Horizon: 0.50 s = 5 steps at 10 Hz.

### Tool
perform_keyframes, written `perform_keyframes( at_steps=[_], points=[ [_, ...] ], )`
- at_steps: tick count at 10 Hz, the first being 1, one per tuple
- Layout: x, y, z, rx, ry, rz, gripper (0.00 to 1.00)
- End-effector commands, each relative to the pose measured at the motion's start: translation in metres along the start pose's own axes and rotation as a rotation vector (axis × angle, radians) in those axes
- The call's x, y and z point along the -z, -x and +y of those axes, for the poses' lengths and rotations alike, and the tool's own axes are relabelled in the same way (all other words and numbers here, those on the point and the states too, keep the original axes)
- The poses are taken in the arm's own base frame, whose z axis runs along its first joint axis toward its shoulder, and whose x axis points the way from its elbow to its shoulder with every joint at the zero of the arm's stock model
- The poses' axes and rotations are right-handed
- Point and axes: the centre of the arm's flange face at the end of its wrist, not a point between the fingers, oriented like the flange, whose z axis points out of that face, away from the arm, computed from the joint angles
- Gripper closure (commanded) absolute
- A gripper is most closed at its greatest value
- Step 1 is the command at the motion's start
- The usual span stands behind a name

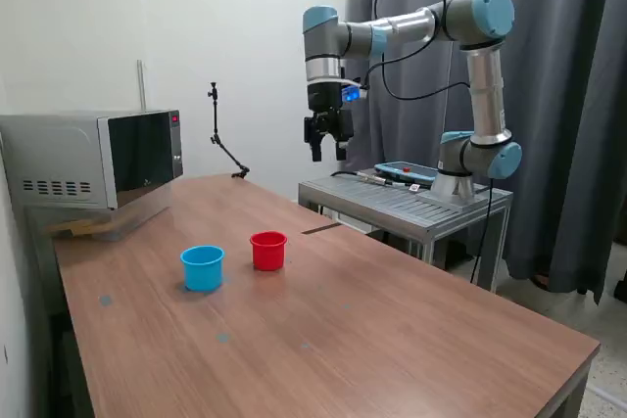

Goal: Place red objects in the red bin, and blue objects in the blue bin.

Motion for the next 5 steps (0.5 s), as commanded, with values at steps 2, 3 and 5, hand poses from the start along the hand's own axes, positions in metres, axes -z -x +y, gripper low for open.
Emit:
perform_keyframes(
  at_steps=[2, 3, 5],
  points=[
    [0.029, -0.037, -0.030, 0.041, -0.069, -0.048, 0.00],
    [0.039, -0.050, -0.039, 0.063, -0.078, -0.082, 0.00],
    [0.083, -0.056, -0.071, 0.056, -0.091, -0.145, 0.00]
  ],
)
